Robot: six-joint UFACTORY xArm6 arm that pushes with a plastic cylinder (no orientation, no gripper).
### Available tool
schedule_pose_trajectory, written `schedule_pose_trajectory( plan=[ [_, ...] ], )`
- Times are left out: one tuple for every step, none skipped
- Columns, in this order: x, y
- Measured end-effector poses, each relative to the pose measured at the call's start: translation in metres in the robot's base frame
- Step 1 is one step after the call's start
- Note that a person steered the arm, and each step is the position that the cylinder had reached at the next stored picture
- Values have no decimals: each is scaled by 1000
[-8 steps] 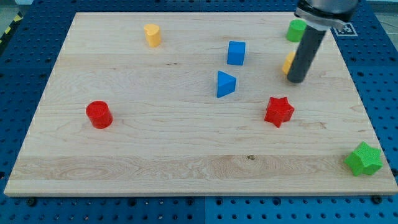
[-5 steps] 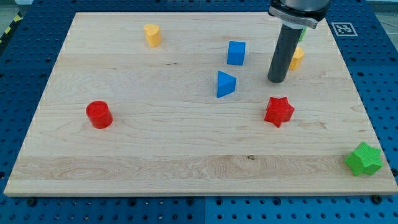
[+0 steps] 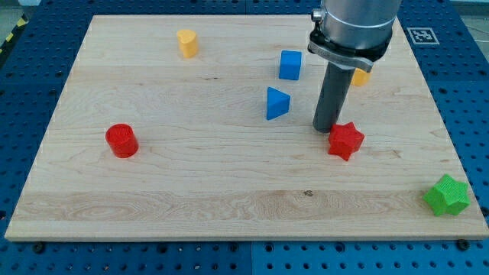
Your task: Place the red star on top of the green star
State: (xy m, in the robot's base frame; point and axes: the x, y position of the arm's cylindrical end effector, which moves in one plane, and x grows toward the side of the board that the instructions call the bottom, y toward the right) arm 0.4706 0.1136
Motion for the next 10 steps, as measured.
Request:
schedule_pose_trajectory(
  plan=[
    [13, -1],
    [-10, 2],
    [-10, -11],
    [-23, -19],
    [-10, -29],
    [25, -38],
    [53, -37],
    [68, -32],
    [84, -30],
    [89, -26]
  ],
)
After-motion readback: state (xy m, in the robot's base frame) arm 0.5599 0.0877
